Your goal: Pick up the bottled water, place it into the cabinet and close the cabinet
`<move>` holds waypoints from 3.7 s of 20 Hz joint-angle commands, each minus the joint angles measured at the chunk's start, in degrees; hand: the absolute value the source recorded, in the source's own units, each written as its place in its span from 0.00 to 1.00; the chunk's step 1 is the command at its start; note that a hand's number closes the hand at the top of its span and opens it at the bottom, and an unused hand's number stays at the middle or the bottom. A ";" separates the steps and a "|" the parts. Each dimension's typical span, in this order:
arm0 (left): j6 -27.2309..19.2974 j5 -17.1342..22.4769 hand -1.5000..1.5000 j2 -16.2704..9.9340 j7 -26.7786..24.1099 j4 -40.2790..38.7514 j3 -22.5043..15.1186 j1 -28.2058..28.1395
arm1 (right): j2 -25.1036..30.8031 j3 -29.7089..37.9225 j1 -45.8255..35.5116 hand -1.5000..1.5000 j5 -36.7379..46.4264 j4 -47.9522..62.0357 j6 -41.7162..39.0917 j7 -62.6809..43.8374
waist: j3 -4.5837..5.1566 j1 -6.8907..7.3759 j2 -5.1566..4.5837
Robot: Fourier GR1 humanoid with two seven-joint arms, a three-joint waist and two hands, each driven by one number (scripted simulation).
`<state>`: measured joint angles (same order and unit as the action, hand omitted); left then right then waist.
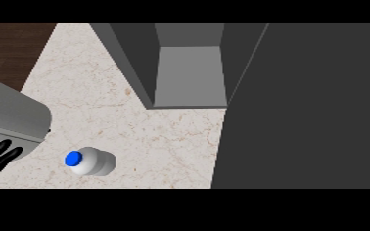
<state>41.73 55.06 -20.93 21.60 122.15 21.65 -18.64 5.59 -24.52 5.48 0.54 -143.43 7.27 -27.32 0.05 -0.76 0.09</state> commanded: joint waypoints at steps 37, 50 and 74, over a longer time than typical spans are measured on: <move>1.93 -68.06 0.00 6.69 -61.05 -67.92 -6.18 21.53 | 5.83 -1.00 -3.39 0.00 3.22 -10.85 5.21 -9.50 | 0.13 -0.73 -0.04; -0.94 -65.30 0.00 8.75 -66.36 -80.47 -11.31 29.14 | 5.34 0.03 -7.18 0.00 2.06 -7.36 7.12 -8.43 | 0.11 -0.41 -0.04; -4.92 -66.24 1.00 9.59 -78.49 -81.02 -23.12 28.63 | 8.38 4.21 3.07 0.00 -0.89 -5.05 5.34 2.64 | 0.00 0.04 0.06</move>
<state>31.94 -9.46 -10.68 -46.09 39.35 1.06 11.87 13.92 -20.87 5.80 0.56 -142.83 12.63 -24.06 -0.01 -0.87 0.17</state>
